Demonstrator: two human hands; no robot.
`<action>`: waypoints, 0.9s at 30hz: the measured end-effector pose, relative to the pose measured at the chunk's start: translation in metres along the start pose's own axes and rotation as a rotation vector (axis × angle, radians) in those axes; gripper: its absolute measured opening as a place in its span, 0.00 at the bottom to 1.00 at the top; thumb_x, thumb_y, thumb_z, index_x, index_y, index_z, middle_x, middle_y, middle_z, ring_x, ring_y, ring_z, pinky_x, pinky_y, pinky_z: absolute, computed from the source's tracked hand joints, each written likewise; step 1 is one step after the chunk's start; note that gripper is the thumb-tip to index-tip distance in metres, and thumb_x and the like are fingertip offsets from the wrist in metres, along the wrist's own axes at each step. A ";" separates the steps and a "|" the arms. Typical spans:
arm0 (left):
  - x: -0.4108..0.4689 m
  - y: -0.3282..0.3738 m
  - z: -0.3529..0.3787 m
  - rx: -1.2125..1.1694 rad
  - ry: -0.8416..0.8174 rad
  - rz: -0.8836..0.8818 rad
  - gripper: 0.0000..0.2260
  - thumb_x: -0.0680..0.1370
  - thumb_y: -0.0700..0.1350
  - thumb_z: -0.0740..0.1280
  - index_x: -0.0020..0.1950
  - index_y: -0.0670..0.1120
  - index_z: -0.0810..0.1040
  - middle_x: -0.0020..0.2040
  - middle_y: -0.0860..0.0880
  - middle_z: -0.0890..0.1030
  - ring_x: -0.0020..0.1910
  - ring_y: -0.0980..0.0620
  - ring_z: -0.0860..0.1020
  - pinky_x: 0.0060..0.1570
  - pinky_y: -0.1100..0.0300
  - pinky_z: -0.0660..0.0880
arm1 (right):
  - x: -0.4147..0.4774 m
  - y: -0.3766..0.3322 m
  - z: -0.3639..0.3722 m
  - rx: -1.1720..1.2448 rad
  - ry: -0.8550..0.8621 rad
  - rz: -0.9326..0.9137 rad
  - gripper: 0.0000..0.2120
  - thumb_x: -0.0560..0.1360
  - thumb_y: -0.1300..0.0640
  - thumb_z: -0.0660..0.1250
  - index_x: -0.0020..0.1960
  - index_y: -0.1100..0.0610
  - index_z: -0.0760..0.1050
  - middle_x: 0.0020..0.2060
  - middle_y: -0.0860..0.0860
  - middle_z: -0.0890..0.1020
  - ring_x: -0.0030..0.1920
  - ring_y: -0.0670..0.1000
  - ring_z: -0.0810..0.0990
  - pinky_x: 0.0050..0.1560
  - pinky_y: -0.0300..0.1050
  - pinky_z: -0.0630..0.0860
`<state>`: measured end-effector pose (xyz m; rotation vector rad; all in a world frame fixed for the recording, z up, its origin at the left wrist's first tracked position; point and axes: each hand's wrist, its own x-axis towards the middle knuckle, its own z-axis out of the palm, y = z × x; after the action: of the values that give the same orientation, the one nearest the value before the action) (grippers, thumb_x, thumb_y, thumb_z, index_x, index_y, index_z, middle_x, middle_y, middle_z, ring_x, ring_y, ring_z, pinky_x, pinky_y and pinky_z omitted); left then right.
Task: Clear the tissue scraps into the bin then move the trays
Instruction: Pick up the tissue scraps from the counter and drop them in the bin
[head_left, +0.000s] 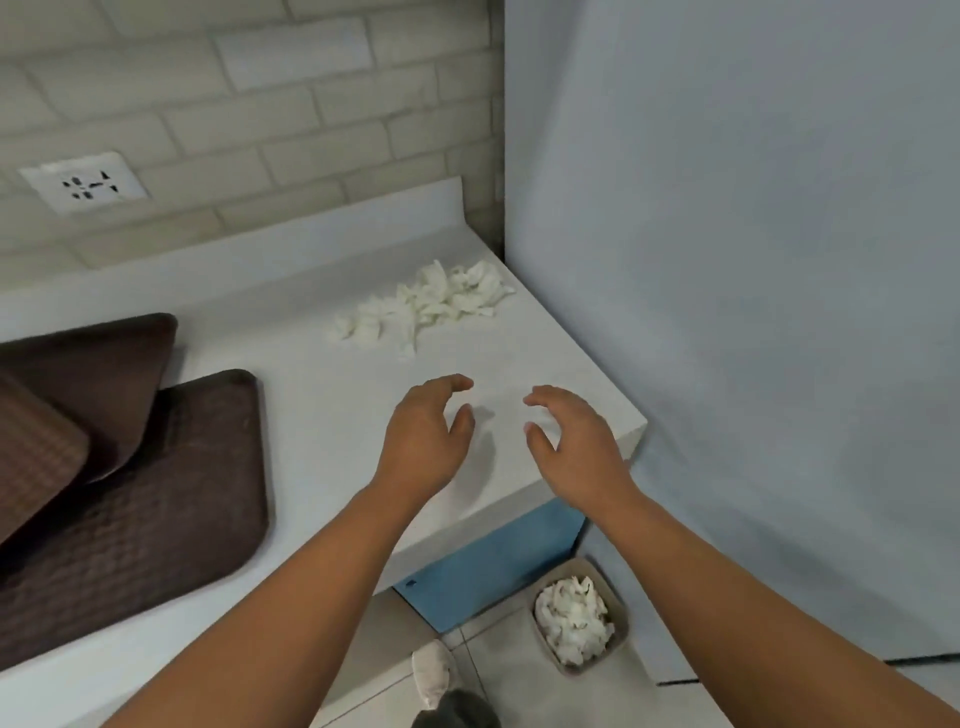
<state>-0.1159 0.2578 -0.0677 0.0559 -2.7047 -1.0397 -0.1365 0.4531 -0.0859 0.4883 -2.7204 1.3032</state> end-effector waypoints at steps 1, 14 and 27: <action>0.012 -0.010 -0.006 0.013 0.010 -0.014 0.14 0.80 0.45 0.65 0.66 0.51 0.76 0.63 0.54 0.78 0.63 0.54 0.75 0.62 0.63 0.69 | 0.012 -0.003 0.009 -0.003 -0.024 -0.007 0.15 0.78 0.56 0.65 0.64 0.52 0.75 0.66 0.47 0.75 0.68 0.45 0.71 0.67 0.35 0.64; 0.169 -0.163 -0.036 0.247 0.090 -0.267 0.20 0.75 0.56 0.69 0.64 0.49 0.77 0.68 0.46 0.70 0.67 0.43 0.66 0.62 0.49 0.69 | 0.150 -0.017 0.105 -0.099 -0.103 -0.068 0.14 0.76 0.58 0.68 0.62 0.53 0.77 0.61 0.48 0.79 0.63 0.47 0.76 0.66 0.40 0.70; 0.168 -0.212 -0.033 0.098 0.037 -0.072 0.13 0.76 0.35 0.60 0.57 0.47 0.76 0.50 0.49 0.79 0.51 0.49 0.74 0.49 0.56 0.74 | 0.208 -0.037 0.170 -0.381 -0.186 0.082 0.36 0.72 0.39 0.69 0.73 0.53 0.63 0.62 0.50 0.77 0.60 0.53 0.76 0.59 0.50 0.76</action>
<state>-0.2819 0.0575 -0.1491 0.1893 -2.7372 -0.9153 -0.3114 0.2491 -0.1219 0.4828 -3.0692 0.7520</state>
